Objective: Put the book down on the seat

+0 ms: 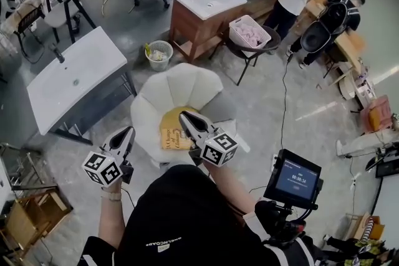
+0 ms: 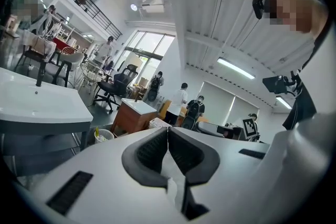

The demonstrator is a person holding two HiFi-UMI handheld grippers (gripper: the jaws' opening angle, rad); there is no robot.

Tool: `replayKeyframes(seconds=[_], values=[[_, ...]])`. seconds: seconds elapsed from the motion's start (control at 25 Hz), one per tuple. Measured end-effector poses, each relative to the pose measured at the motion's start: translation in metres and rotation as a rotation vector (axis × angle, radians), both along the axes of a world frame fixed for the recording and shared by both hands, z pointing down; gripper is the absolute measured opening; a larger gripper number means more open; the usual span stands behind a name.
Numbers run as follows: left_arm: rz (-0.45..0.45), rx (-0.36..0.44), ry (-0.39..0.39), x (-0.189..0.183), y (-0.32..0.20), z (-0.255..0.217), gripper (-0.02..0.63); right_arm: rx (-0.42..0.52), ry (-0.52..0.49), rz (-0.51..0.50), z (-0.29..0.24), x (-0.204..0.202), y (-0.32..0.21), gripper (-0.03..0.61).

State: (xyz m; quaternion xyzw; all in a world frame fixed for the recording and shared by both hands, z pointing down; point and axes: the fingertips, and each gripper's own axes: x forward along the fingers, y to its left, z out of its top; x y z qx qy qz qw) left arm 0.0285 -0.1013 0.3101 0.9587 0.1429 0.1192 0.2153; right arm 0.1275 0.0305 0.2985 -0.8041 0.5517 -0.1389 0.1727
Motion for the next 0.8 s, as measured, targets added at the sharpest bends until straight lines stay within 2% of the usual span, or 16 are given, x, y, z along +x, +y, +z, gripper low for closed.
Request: replayKeyframes(seconds=[0.28,0.8], values=[[0.008,0.015,0.04,0.004,0.007,-0.01,0.017,0.007,0.012,0.024,0.0,-0.003,0.008,0.052],[0.006,0.016,0.037,0.001,0.01,-0.011,0.017,-0.002,-0.003,0.043,0.003,-0.002,0.008,0.049]])
